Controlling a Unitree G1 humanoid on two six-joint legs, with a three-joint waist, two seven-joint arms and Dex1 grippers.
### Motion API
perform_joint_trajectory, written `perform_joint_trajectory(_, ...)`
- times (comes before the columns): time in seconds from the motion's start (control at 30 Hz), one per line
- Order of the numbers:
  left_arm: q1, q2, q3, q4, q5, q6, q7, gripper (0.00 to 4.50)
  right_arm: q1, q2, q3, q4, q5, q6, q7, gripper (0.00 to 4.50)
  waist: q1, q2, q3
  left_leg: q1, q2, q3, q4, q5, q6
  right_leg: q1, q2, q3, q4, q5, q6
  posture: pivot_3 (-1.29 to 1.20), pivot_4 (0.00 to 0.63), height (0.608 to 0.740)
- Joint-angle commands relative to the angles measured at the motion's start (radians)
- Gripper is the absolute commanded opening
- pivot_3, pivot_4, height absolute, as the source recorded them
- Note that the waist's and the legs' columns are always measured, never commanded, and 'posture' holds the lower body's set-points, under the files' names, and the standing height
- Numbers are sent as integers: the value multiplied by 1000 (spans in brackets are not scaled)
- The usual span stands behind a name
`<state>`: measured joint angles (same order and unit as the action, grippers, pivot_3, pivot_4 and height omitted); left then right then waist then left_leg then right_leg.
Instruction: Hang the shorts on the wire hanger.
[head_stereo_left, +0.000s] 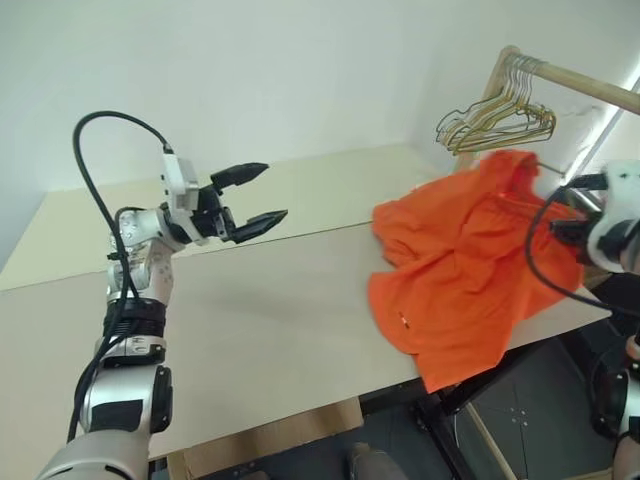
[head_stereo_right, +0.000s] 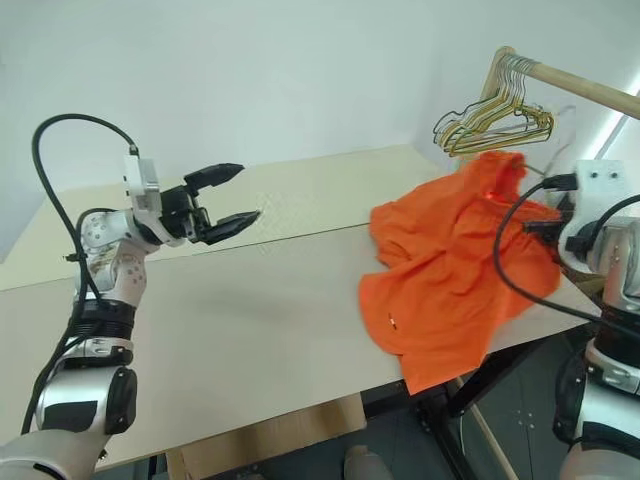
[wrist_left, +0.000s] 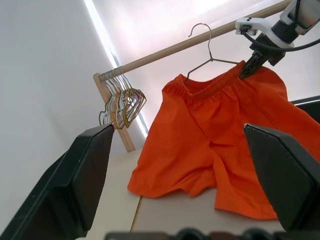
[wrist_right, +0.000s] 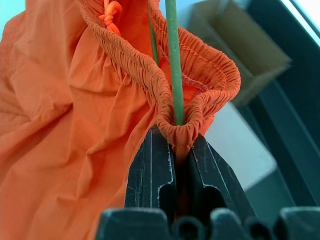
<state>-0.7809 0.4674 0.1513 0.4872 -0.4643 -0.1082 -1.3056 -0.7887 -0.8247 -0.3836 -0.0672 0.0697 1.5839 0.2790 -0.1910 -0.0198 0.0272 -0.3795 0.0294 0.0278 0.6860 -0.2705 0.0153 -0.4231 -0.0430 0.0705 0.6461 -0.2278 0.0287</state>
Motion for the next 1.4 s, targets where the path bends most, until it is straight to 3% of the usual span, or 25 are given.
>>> perform_joint_trajectory(0.03, -11, -11, -8, -48, -3, -9, 10, 4500, -84, 15, -57, 77, -88, -36, -137, 30, -6, 1, 0, 0, 0, 0, 0, 0, 0, 0, 0, 0, 0, 0, 0, -218, 0, 740)
perform_joint_trajectory(0.37, 39, -22, -18, -112, -10, 21, 30, 4500, -294, 91, -176, 360, -131, -212, -344, 30, -48, 7, 0, 2, 0, -1, -2, 0, 0, 1, 0, 5, 0, 0, 1, -199, 0, 740)
perform_joint_trajectory(0.83, 83, -3, -26, -151, 3, 29, 40, 4500, -489, -43, -243, 923, -42, -603, -442, 30, -46, 9, 1, 8, -2, 5, -9, 0, 1, 3, 0, 13, -3, 0, 3, -167, 0, 740)
perform_joint_trajectory(1.1, 93, -15, -18, -175, -40, 49, 31, 4500, -536, -86, -256, 1168, 31, -733, -487, 30, -47, 9, 1, 9, -3, 12, -11, -1, 2, 4, 0, 20, -4, -1, 5, -156, 0, 740)
perform_joint_trajectory(1.4, 149, -15, 3, -262, -125, 92, 3, 4500, -512, -90, -258, 1275, 107, -786, -517, 30, -45, 9, 1, 10, -3, 14, -11, -1, 2, 7, 0, 24, -6, -2, 10, -131, 0, 740)
